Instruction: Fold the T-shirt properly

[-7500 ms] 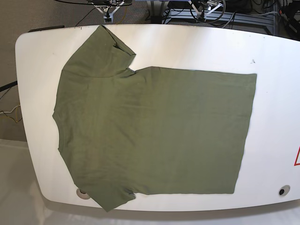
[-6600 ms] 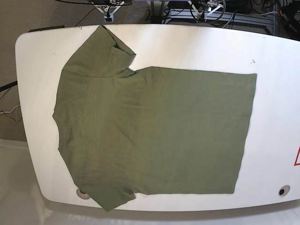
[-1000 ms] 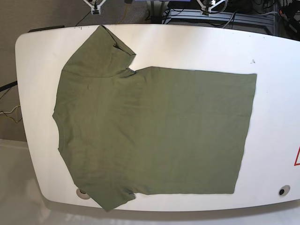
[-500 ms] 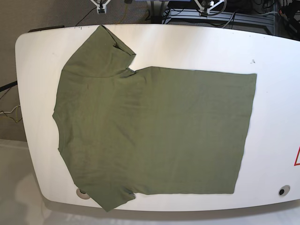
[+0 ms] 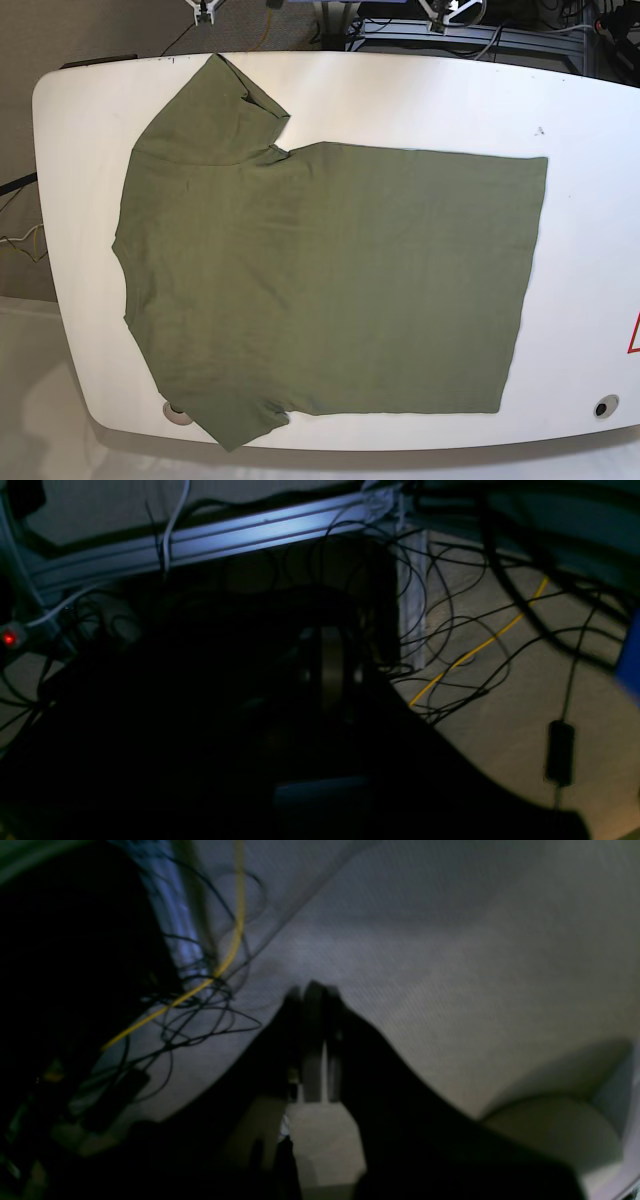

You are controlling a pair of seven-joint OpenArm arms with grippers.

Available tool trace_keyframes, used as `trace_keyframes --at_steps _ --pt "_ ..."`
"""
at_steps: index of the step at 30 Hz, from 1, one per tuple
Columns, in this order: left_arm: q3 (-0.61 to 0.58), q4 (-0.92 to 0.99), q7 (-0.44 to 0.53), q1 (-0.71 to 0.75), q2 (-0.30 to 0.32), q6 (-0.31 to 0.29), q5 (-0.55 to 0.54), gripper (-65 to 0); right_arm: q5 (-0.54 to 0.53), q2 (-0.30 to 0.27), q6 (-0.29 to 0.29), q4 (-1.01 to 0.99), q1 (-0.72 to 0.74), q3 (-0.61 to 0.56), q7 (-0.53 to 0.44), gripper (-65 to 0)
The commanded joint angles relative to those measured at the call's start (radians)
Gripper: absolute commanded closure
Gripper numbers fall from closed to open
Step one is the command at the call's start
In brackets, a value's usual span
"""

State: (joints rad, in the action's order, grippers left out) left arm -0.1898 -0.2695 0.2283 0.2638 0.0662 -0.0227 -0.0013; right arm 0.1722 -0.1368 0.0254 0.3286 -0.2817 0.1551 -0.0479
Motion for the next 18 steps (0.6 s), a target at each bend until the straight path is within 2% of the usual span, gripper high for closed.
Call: trace_keyframes --at_steps 1,6,14,18 --pt "0.000 -0.084 -0.001 0.070 0.023 0.006 -0.002 0.0 -0.003 -0.035 -0.010 0.052 -0.057 0.000 0.001 0.0" --pt "-0.006 -0.181 0.004 0.140 0.030 0.010 0.006 0.0 -0.009 -0.058 0.003 0.141 -0.117 -0.001 -0.008 0.0" --pt "-0.007 -0.284 -0.003 0.220 0.045 0.010 0.015 0.0 -0.021 -0.061 0.004 0.199 -0.182 0.001 -0.027 0.0" --pt "-0.004 -0.334 -0.001 0.280 0.061 0.010 0.026 0.0 -0.043 -0.052 0.011 0.232 -0.236 -0.002 -0.070 0.0"
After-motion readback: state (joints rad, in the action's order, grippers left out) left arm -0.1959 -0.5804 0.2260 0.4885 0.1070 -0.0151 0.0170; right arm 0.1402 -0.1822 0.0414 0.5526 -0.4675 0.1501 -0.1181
